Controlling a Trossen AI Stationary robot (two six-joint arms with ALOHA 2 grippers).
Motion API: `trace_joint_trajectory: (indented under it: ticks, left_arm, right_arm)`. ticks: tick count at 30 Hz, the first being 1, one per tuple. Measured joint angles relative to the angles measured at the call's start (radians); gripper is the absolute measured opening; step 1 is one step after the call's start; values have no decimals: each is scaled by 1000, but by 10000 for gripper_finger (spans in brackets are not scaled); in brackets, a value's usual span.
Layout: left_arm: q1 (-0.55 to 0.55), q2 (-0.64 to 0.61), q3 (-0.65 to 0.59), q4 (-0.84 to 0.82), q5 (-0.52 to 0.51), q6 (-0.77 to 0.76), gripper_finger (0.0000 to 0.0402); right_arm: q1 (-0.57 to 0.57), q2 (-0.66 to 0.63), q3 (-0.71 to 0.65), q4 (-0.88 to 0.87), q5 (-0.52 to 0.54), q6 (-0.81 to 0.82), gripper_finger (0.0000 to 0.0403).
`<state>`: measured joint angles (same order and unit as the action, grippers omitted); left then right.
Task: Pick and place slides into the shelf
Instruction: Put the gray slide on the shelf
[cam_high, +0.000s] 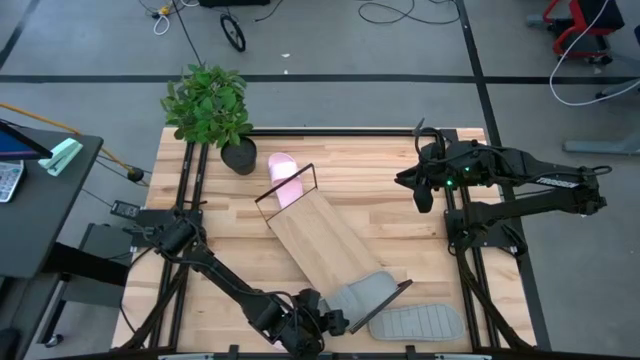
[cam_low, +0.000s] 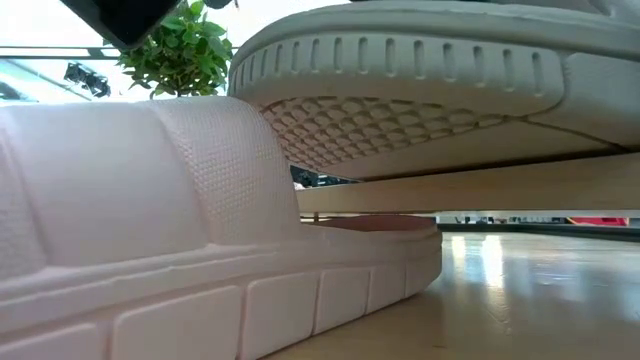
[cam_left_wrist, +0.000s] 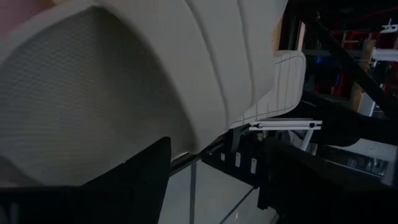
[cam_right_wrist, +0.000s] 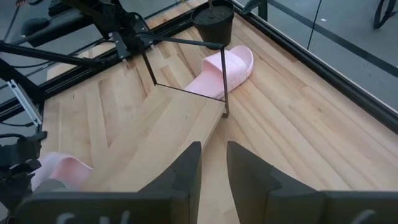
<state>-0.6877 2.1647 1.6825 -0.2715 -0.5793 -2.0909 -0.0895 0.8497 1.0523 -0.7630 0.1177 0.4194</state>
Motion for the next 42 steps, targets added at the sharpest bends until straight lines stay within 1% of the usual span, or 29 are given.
trace_joint_trajectory:
  ticks: [4,7,12,14,17,23,25,27,29,31,34,37,42]
  left_arm:
    - [-22,-3,0,-58,-6,-31,267]
    - [-43,-25,0,-141,-33,-75,268]
    - [-72,-94,0,-355,-54,-122,268]
    - [-83,-136,0,-463,-83,-122,268]
    - [-91,-213,0,-637,-157,-121,267]
    - [-75,-385,0,-1004,-284,-62,259]
    - [-58,-441,0,-1100,-298,-4,257]
    - [-34,-500,0,-1158,-313,74,254]
    - [-16,-561,-14,-1171,-343,145,254]
    - [2,-625,-51,-1147,-366,221,254]
    - [24,-716,-151,-1061,-364,327,250]
    - [37,-809,-302,-894,-361,376,242]
    - [45,-934,-554,-530,-359,468,225]
  right_arm:
    - [0,-2,0,-21,-24,5,82]
    - [0,-5,0,-70,-26,11,82]
    - [0,-34,0,-145,-27,57,82]
    - [0,-61,0,-183,-45,85,82]
    - [0,-116,0,-271,-52,156,82]
    - [1,-233,0,-419,-123,323,82]
    - [1,-260,0,-474,-167,366,82]
    - [1,-281,0,-503,-215,395,82]
    - [1,-297,0,-528,-248,407,82]
    - [1,-301,0,-537,-275,416,82]
    - [1,-295,-5,-533,-336,419,82]
    - [1,-293,-50,-534,-430,429,82]
    - [1,-295,-181,-530,-583,421,82]
